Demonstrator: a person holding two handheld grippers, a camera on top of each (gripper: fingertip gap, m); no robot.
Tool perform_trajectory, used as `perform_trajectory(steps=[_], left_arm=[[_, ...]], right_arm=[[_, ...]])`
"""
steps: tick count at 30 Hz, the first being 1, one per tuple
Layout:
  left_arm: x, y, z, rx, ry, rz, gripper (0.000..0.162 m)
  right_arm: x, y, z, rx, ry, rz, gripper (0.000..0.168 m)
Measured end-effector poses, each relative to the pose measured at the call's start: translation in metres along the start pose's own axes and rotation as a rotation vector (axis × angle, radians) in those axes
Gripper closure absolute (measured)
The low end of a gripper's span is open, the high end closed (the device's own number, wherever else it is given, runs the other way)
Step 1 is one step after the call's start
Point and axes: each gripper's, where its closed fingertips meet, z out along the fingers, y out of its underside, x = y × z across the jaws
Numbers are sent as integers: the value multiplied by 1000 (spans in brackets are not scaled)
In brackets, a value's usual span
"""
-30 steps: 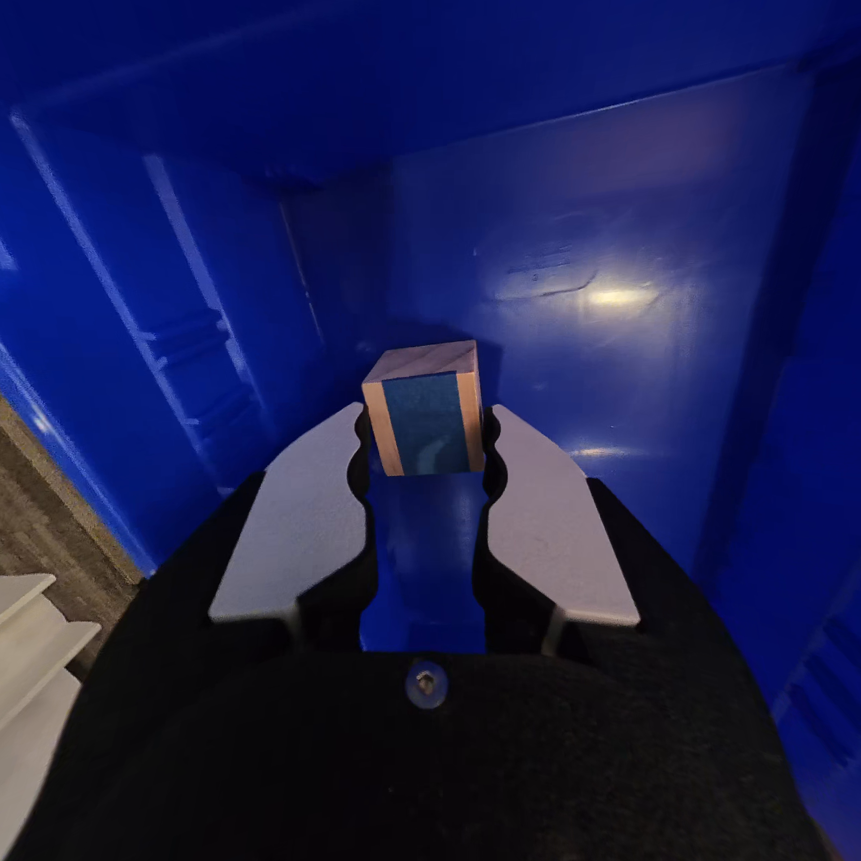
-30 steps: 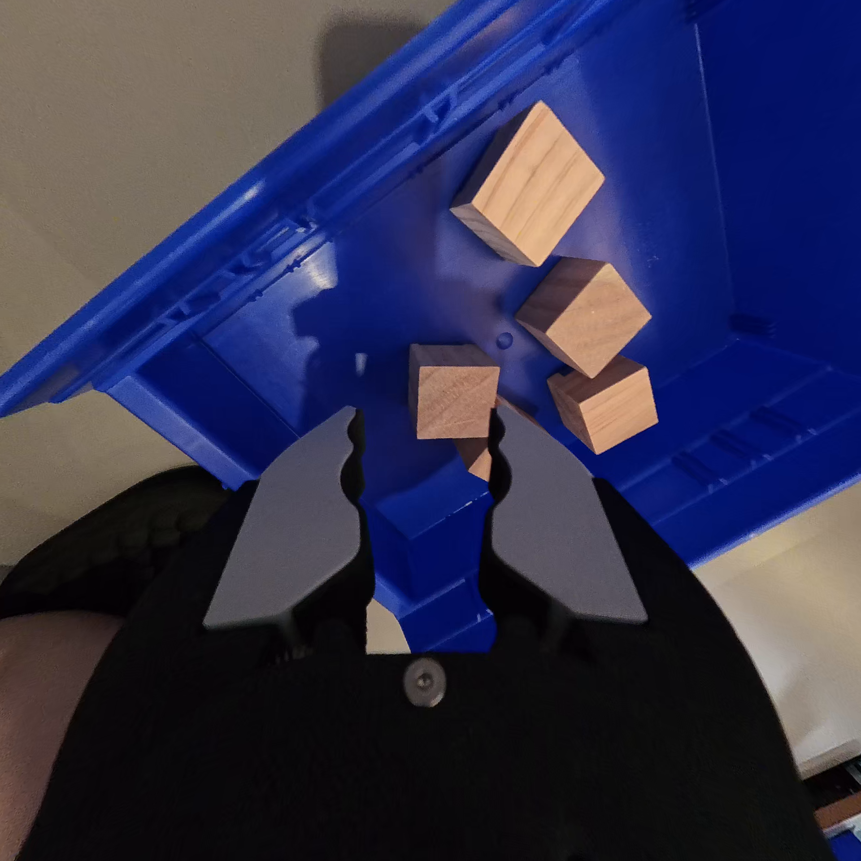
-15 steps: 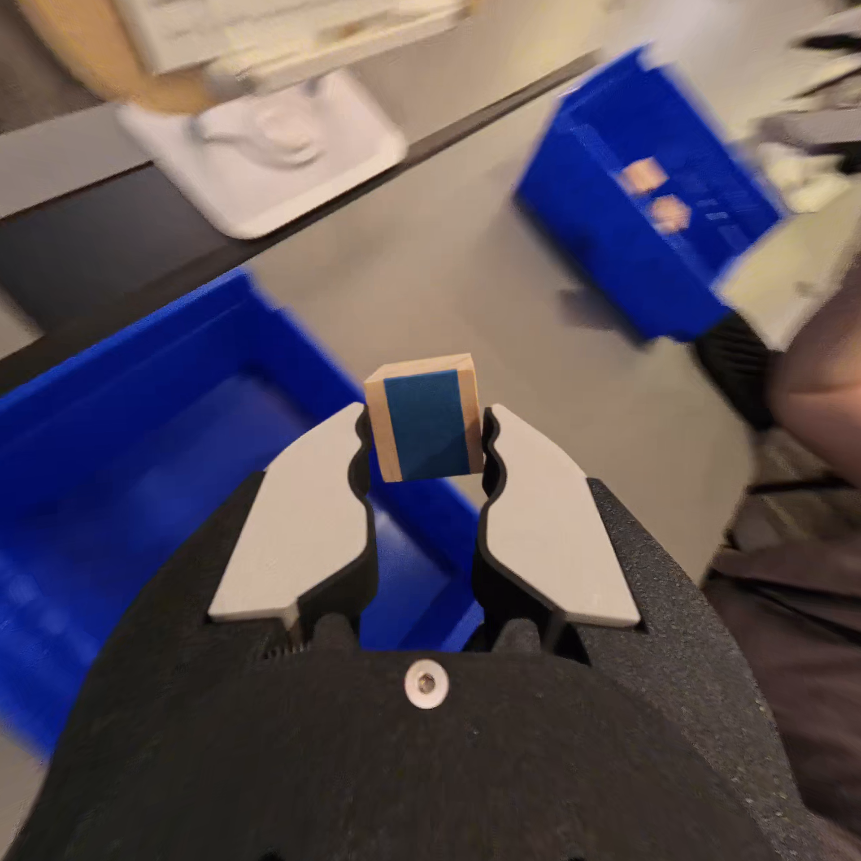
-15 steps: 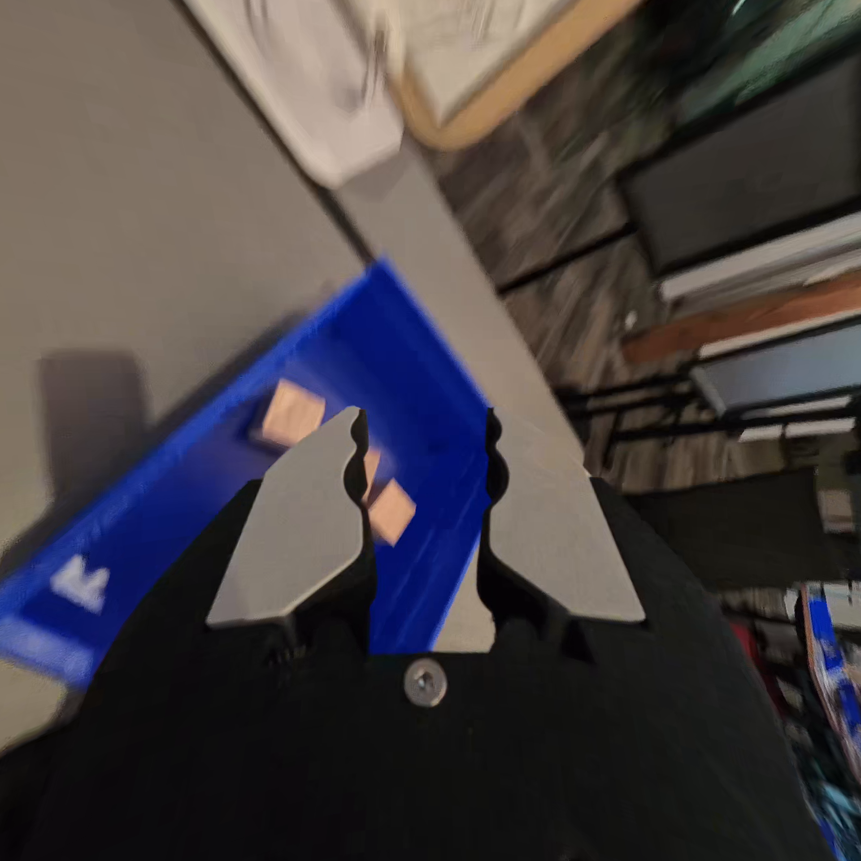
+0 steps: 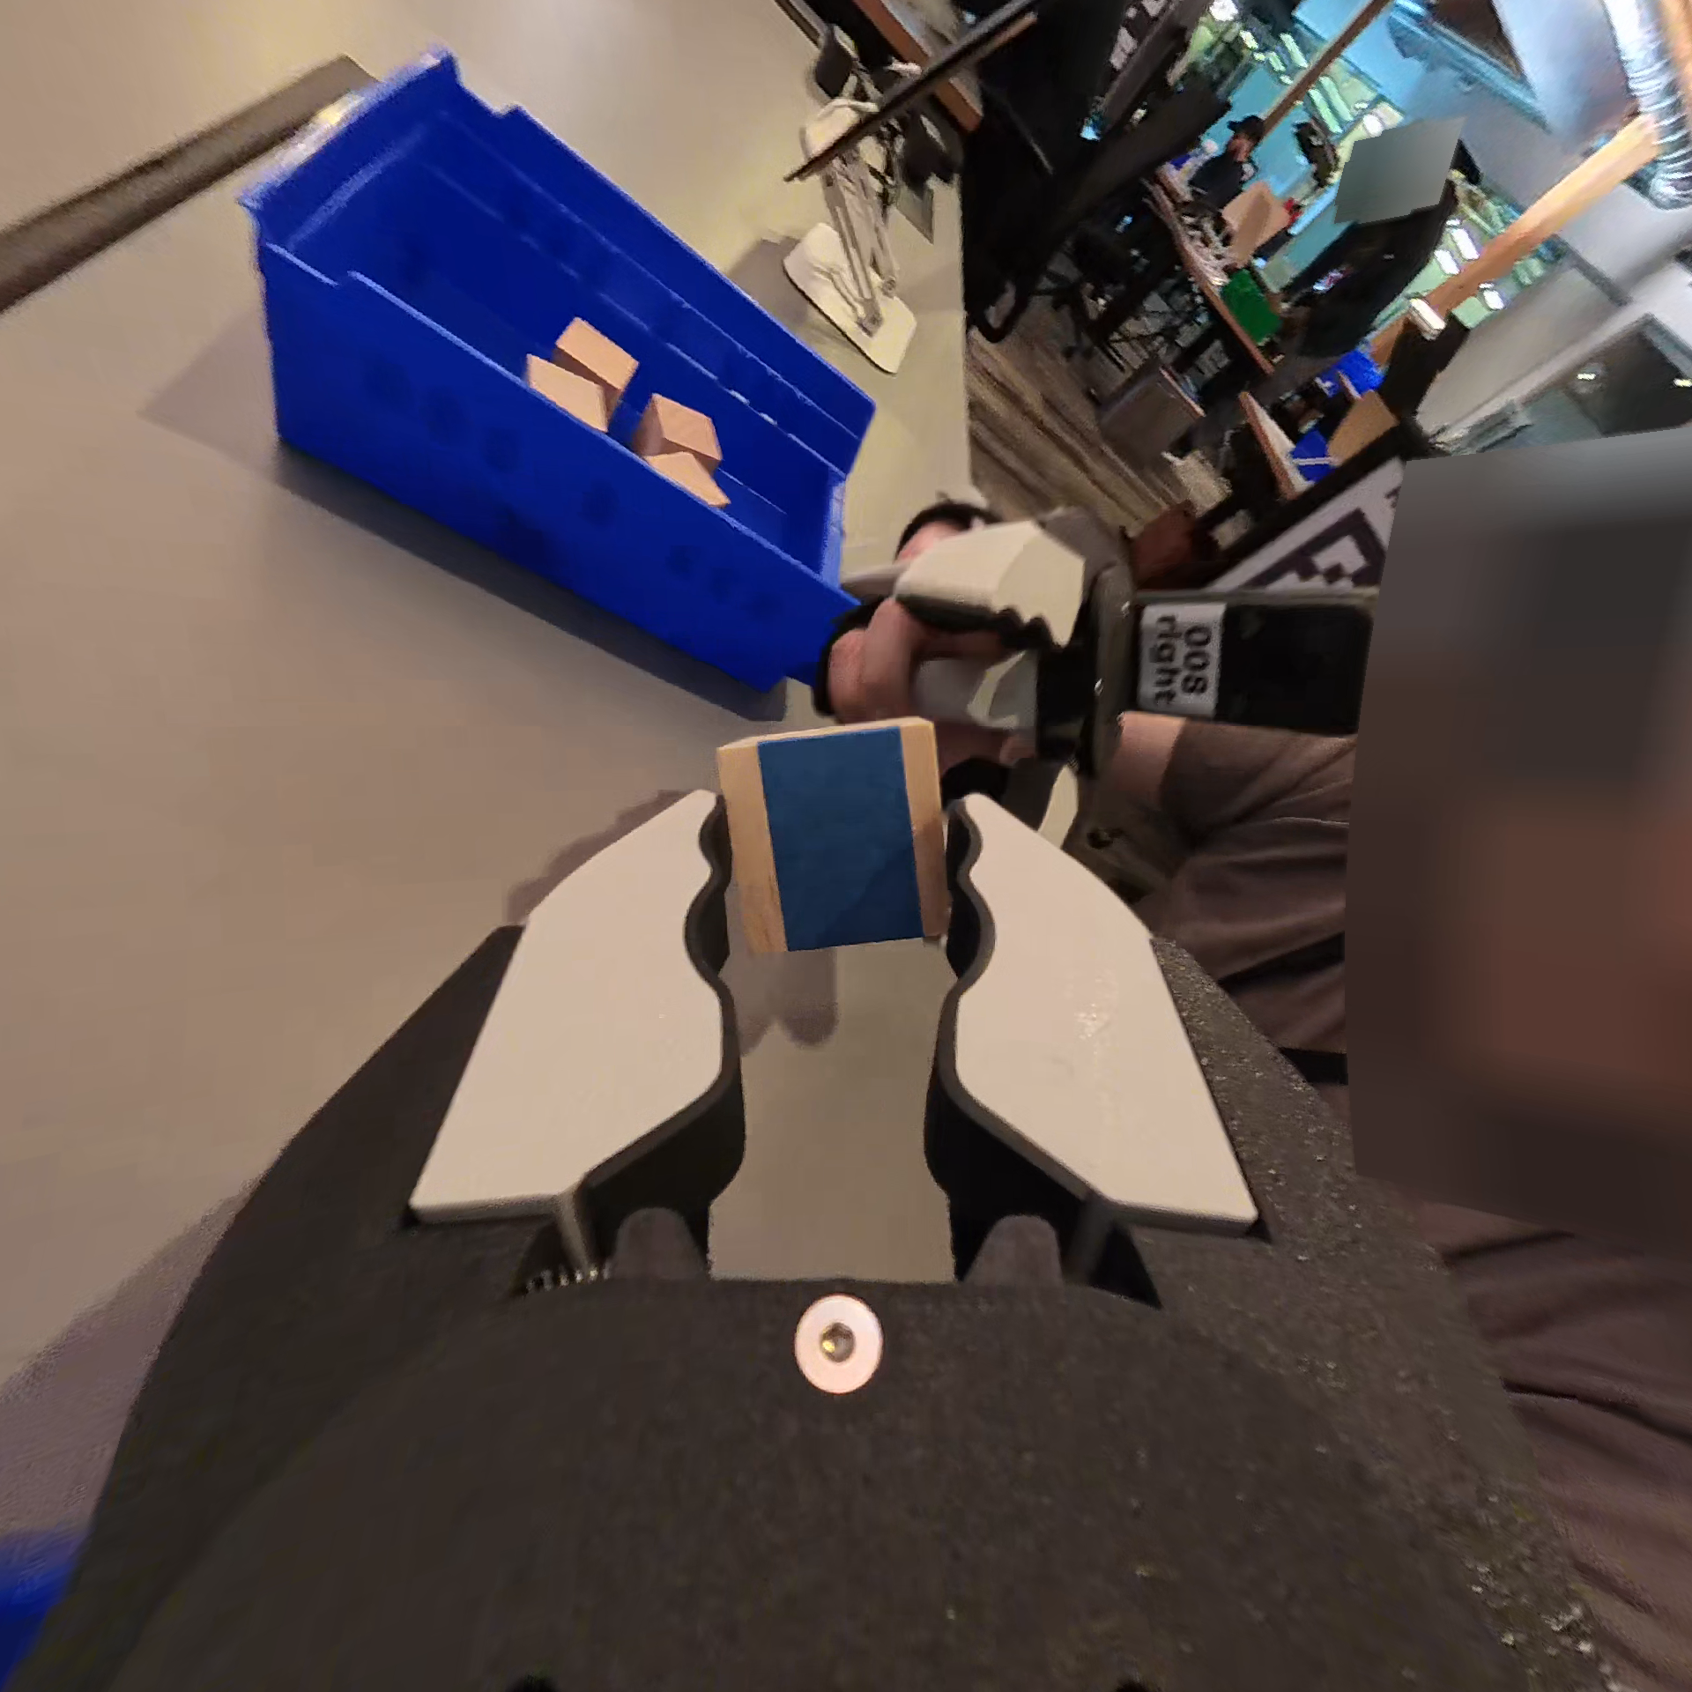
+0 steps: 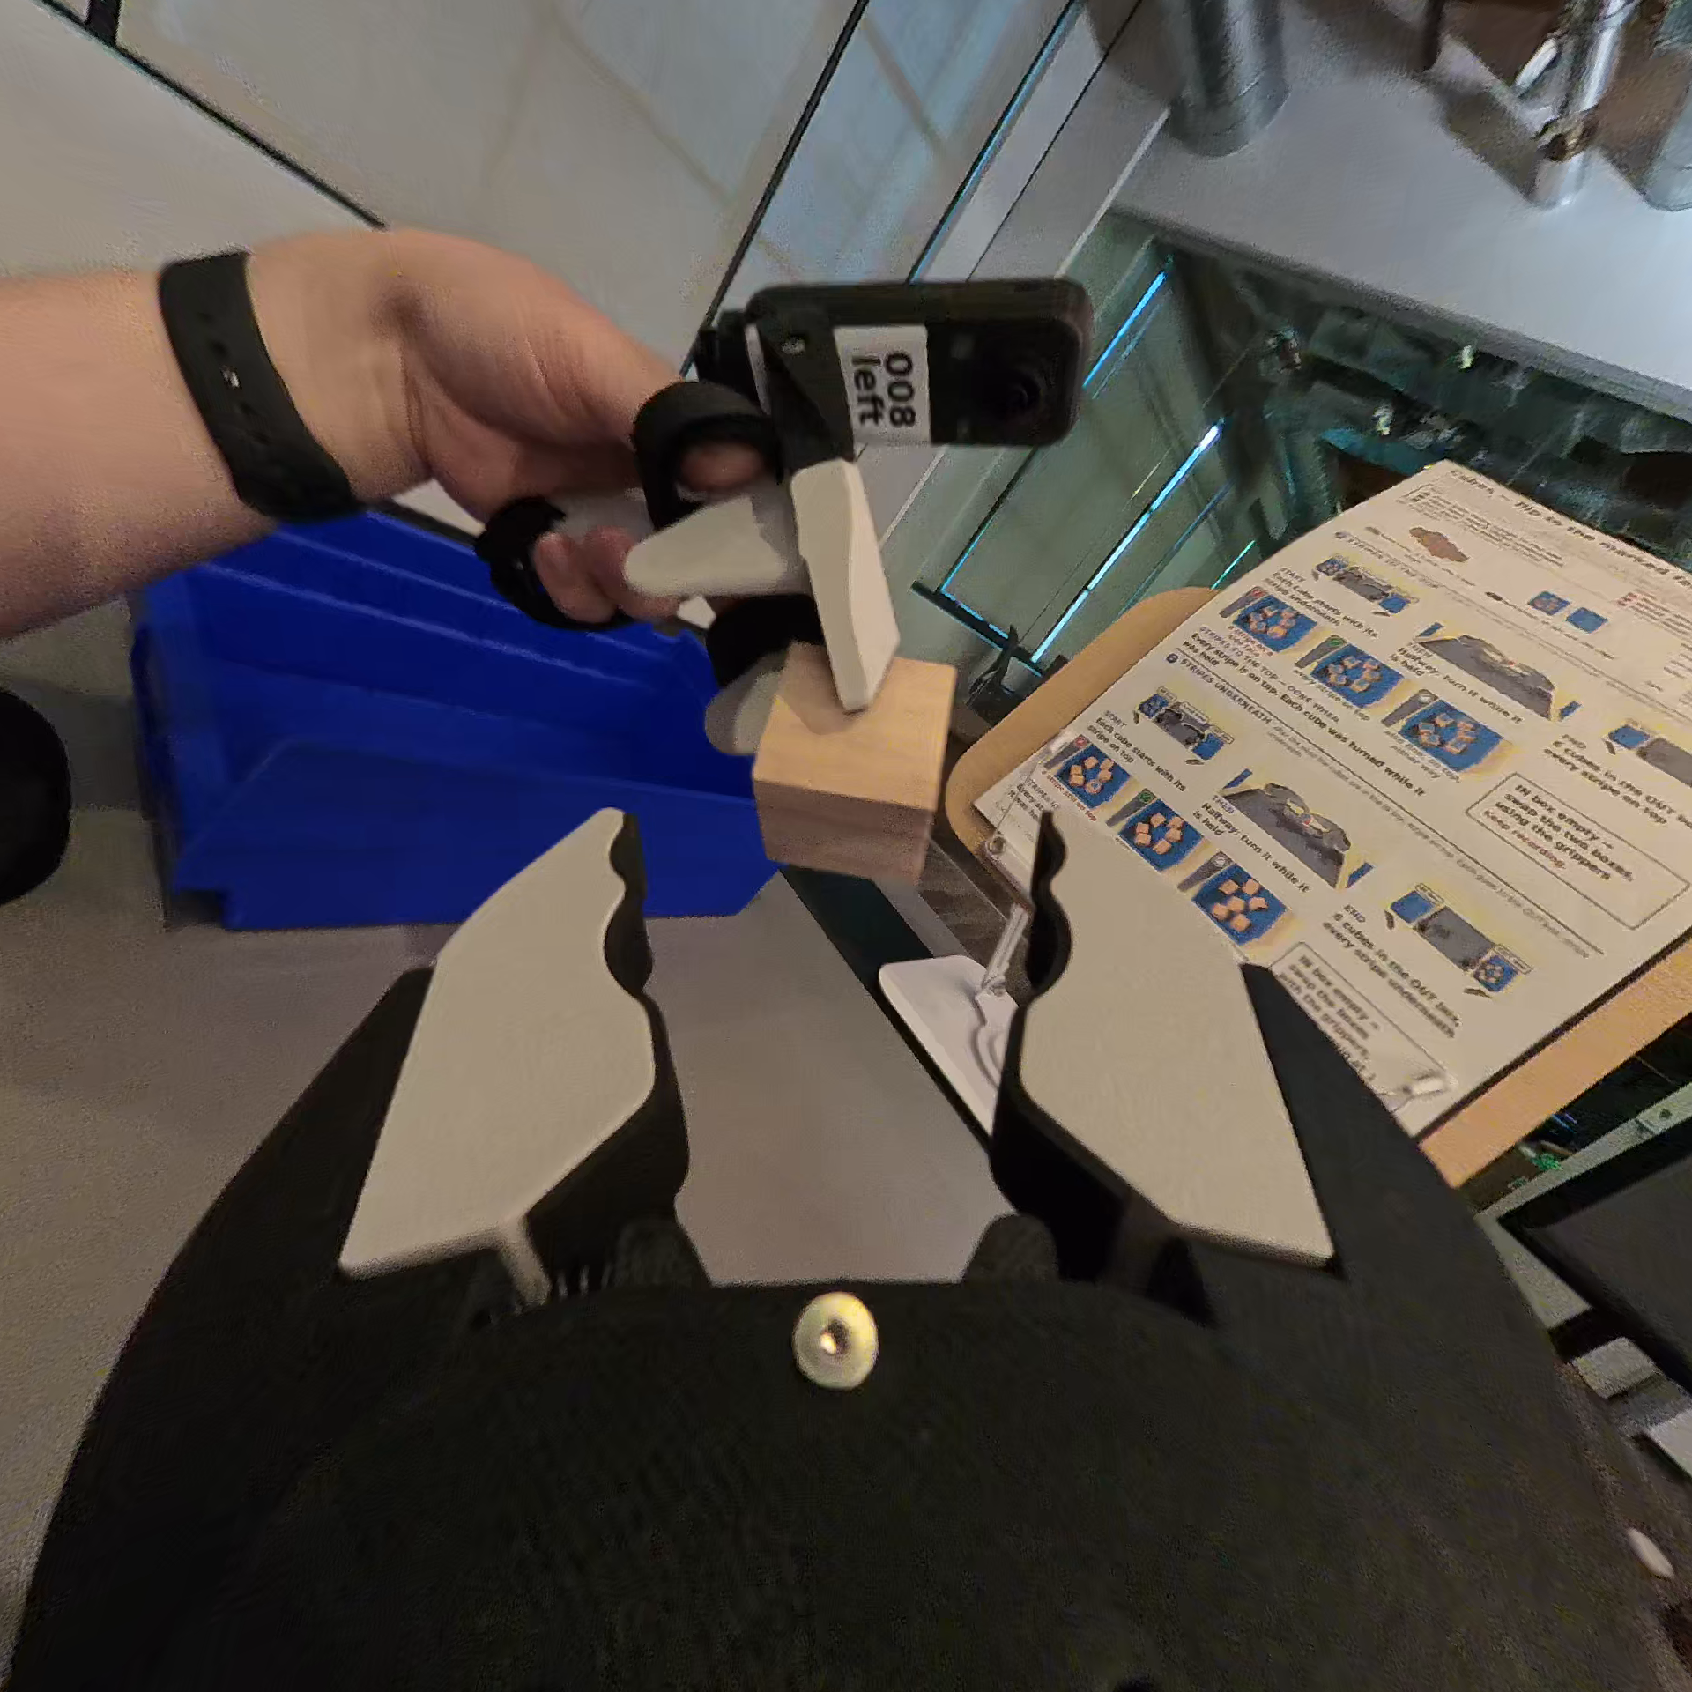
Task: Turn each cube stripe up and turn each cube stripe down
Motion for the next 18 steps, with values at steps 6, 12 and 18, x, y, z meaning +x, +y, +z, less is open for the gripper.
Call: perform_trajectory(steps=[6,12,18], left_arm=[[12,4,32,-48,103,-18,117],[31,5,40,-56,163,21,117],[31,-7,29,5,59,149,109]], right_arm=[[-5,5,-2,14,49,19,100],[3,-11,-14,107,73,19,121],[8,-11,-12,-29,-93,-7,121]])
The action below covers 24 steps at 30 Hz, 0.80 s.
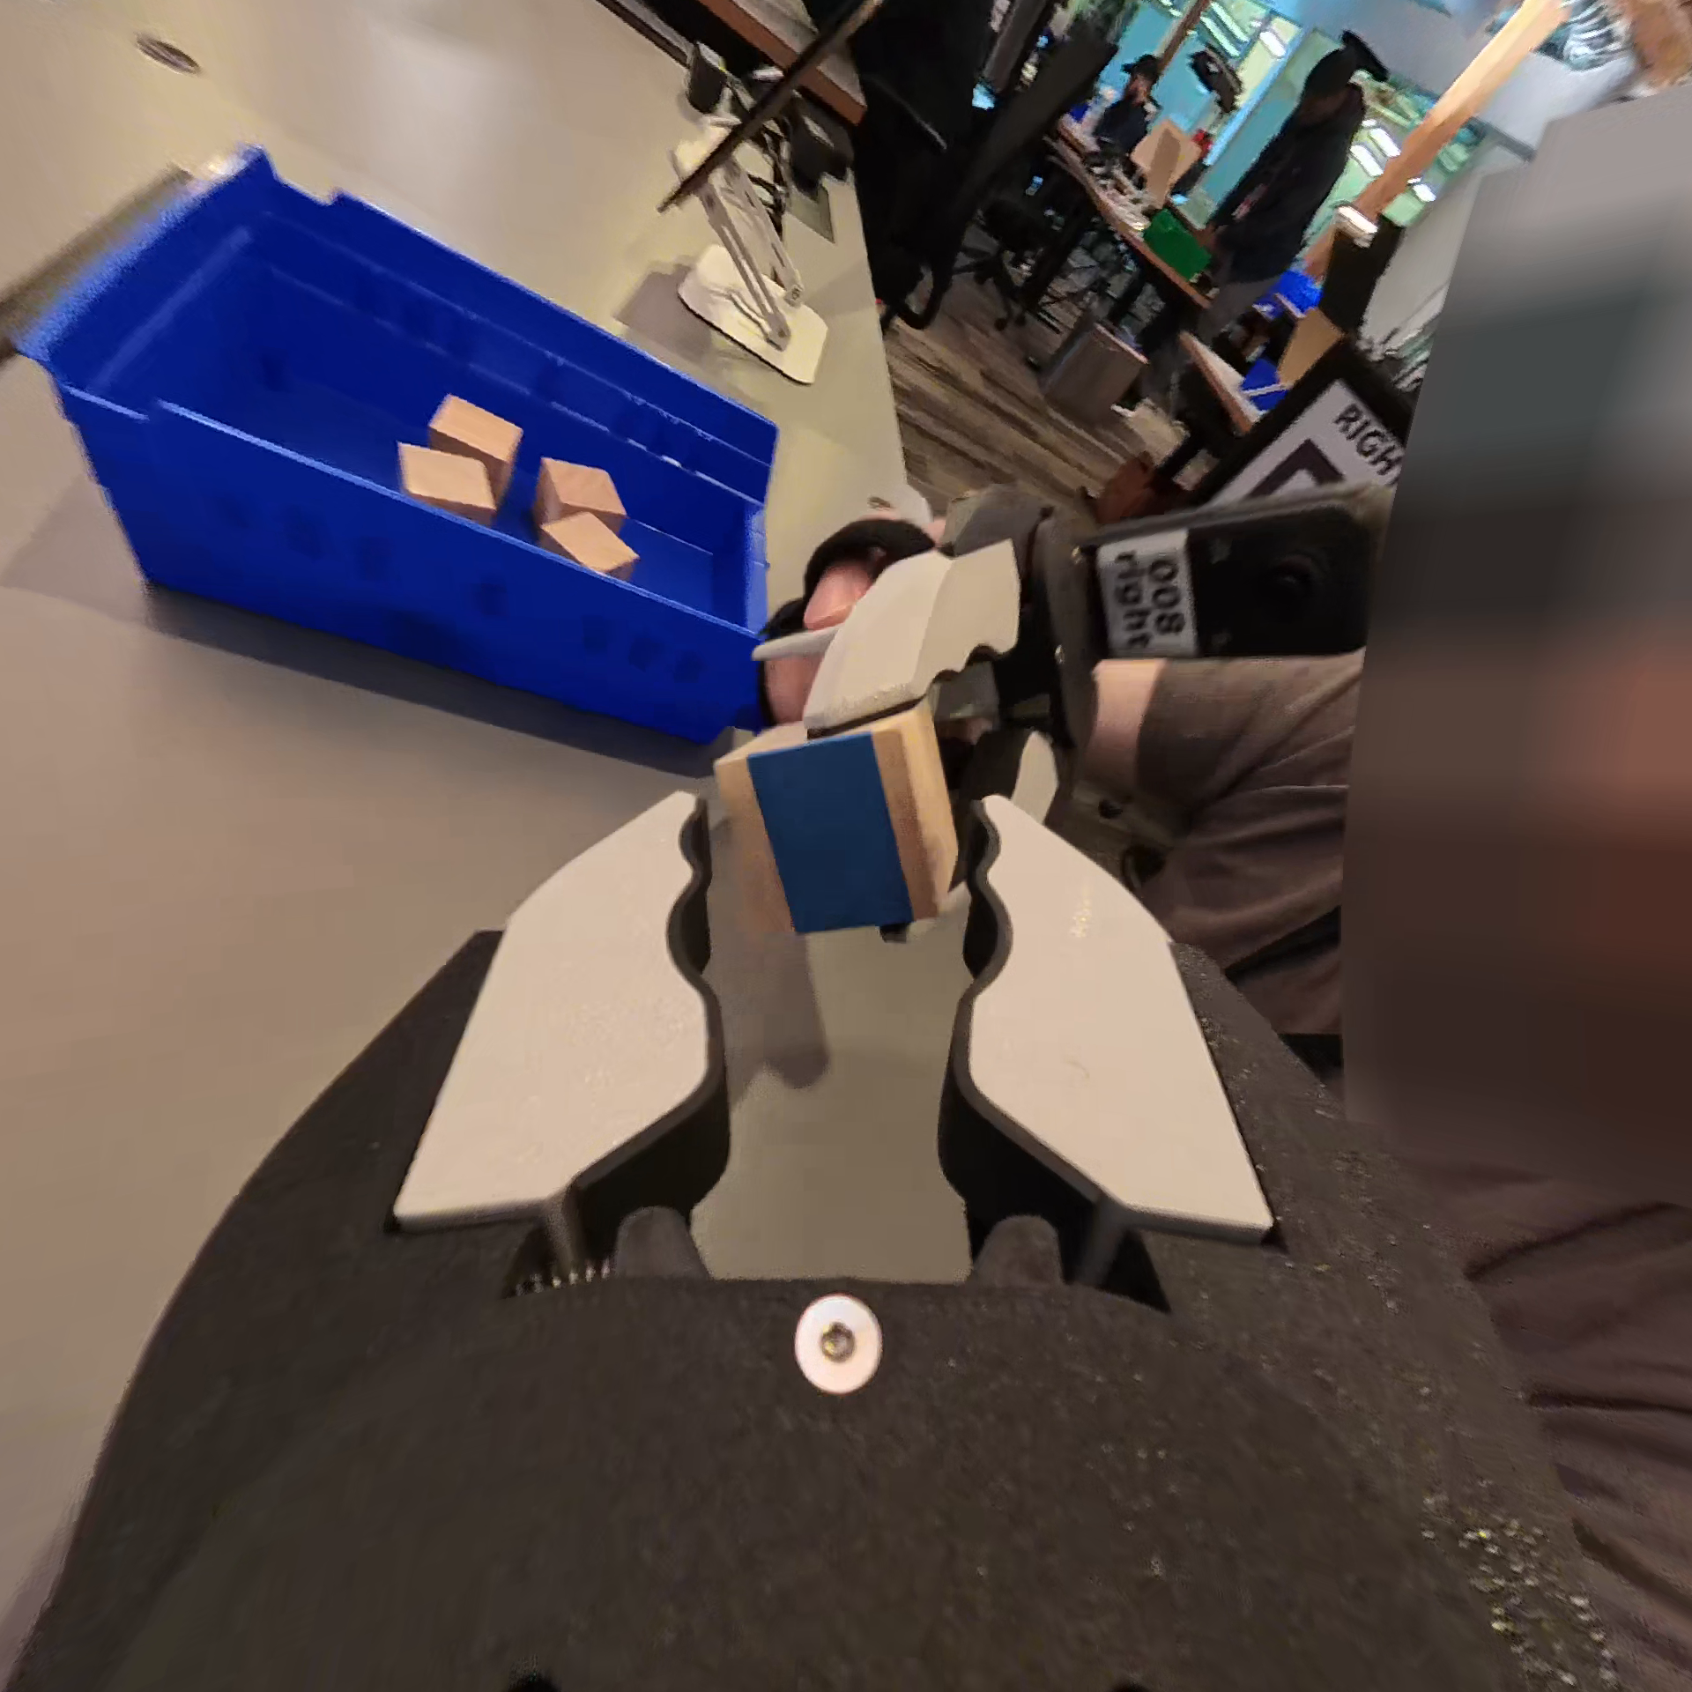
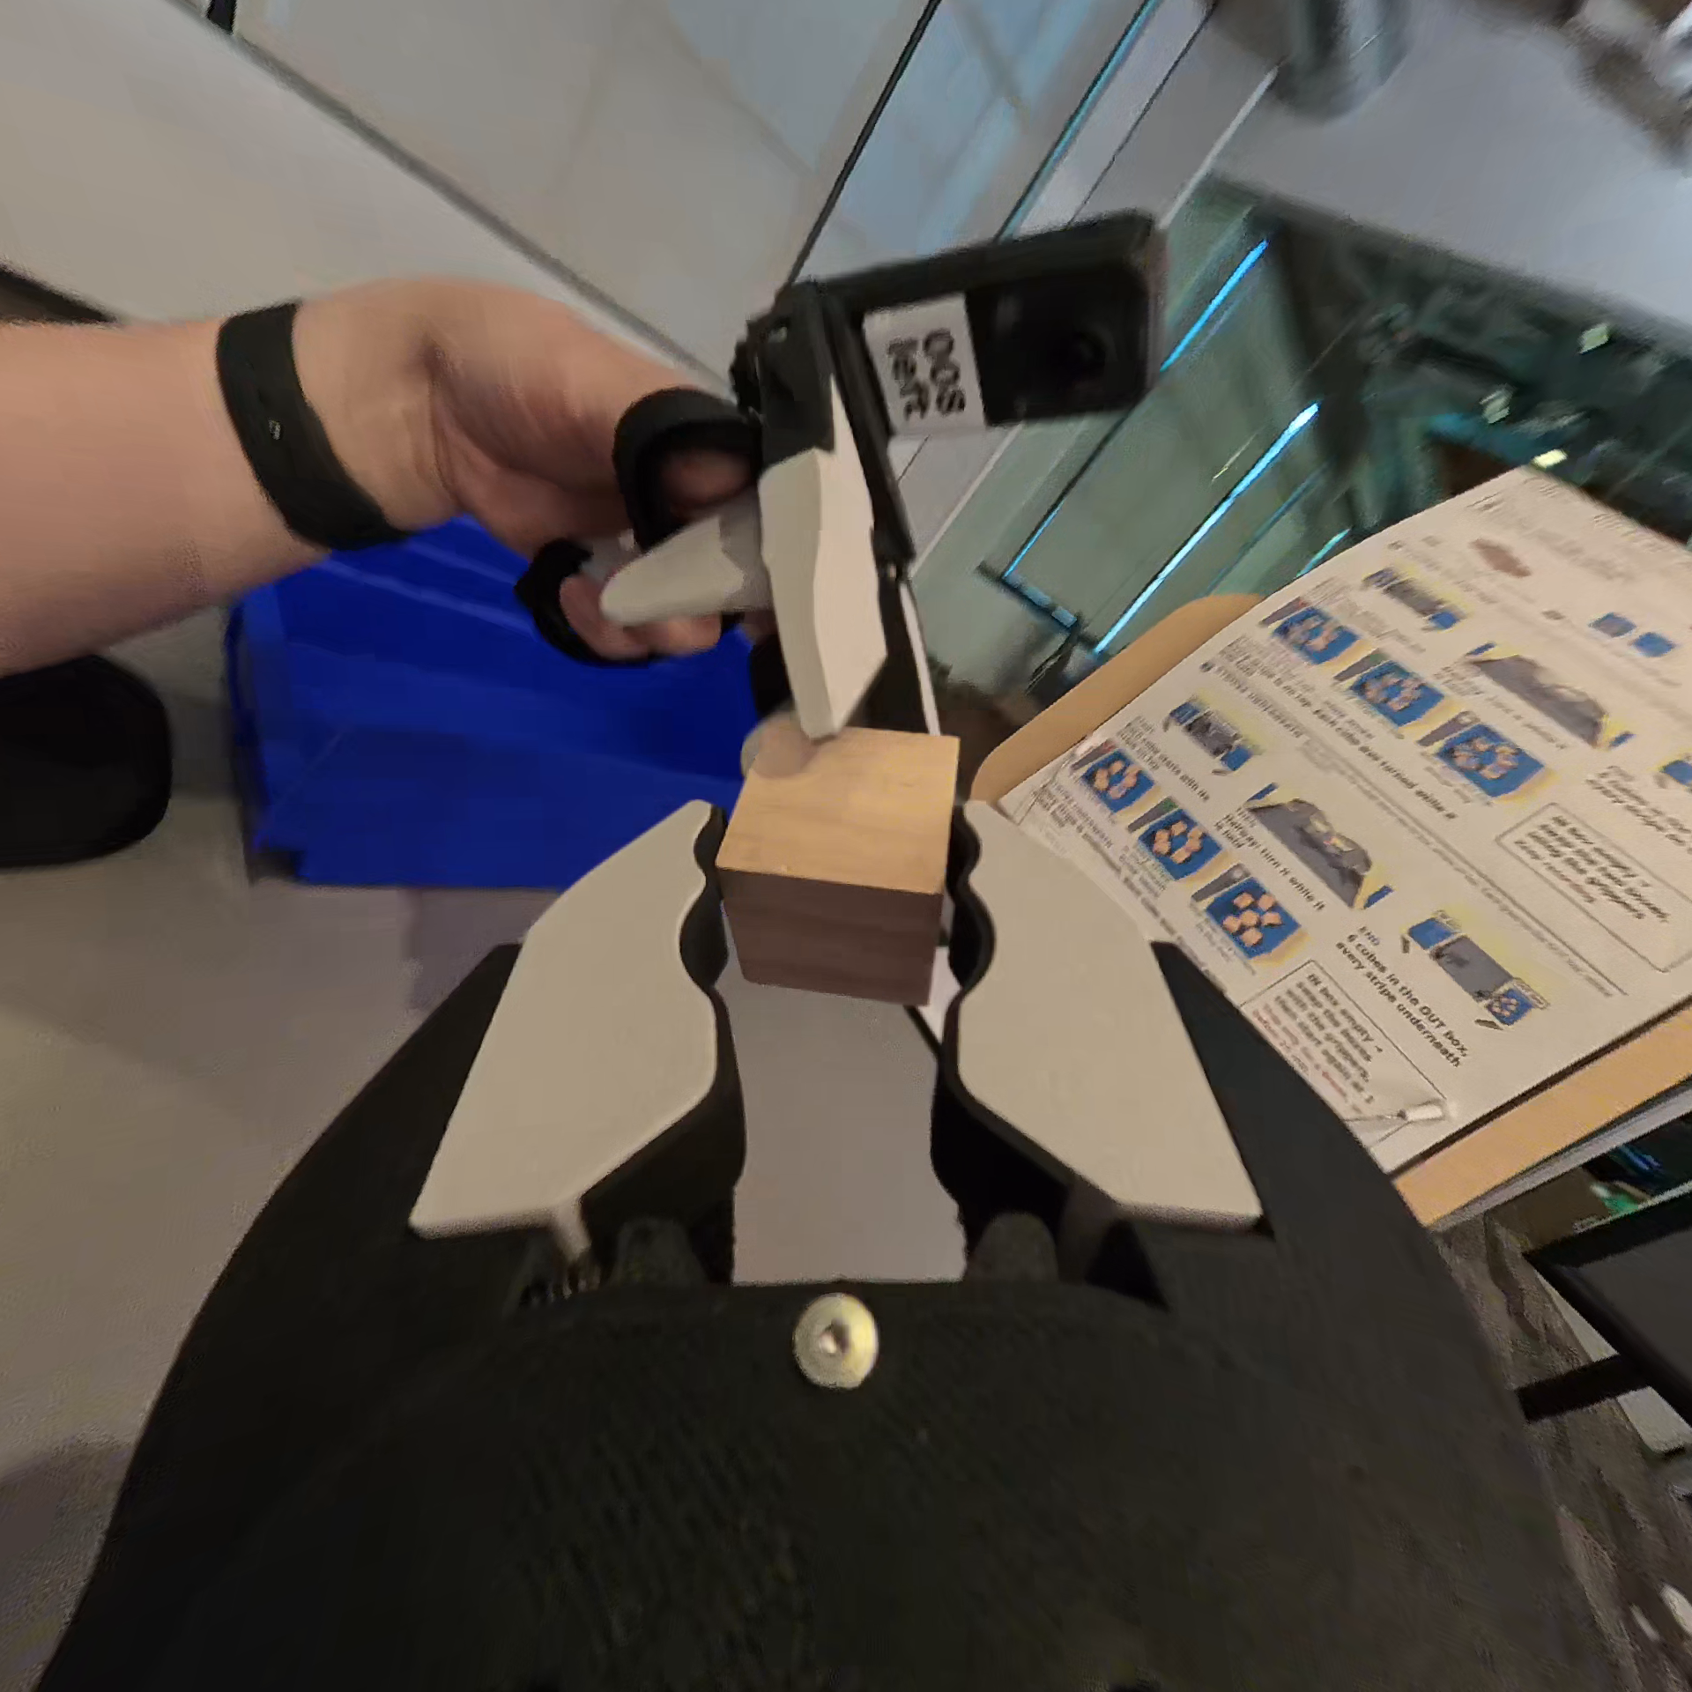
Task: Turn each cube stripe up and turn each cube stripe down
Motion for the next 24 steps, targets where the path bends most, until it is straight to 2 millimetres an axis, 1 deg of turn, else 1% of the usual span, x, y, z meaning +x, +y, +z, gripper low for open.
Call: perform_trajectory(steps=[1,2,3,4,6,8,9,10,11,12,13,16,18,21,24], left_arm=[[-2,-1,-5,7,-26,9,108],[-4,-3,-11,19,-49,18,109],[-5,-6,-17,36,-73,25,110],[-7,-8,-24,54,-97,29,111],[-9,-12,-35,80,-142,26,114],[-10,-12,-44,87,-169,16,116],[-10,-11,-46,83,-178,16,118],[-11,-10,-48,77,-192,20,120],[-12,-9,-50,68,-210,25,121],[-14,-7,-51,58,-228,29,121],[-15,-6,-52,51,-240,33,121],[-15,-5,-51,42,-245,36,121],[-13,-4,-50,38,-225,37,121],[-6,-5,-48,44,-184,46,121],[-10,-4,-49,29,-219,66,121]], right_arm=[[7,3,-2,-56,-27,-13,121],[19,10,-6,-137,-48,-24,121],[34,19,-15,-234,-68,-16,121],[49,32,-29,-349,-104,20,121],[75,60,-68,-540,-163,137,121],[94,99,-115,-753,-182,257,121],[98,121,-138,-867,-194,278,121],[97,144,-160,-979,-229,275,121],[91,163,-178,-1065,-286,269,121],[81,176,-188,-1114,-363,290,120],[71,185,-190,-1131,-431,317,121],[54,203,-175,-1115,-544,382,121],[47,219,-174,-1164,-582,379,121],[32,236,-172,-1202,-653,405,121],[28,254,-176,-1303,-648,393,121]])
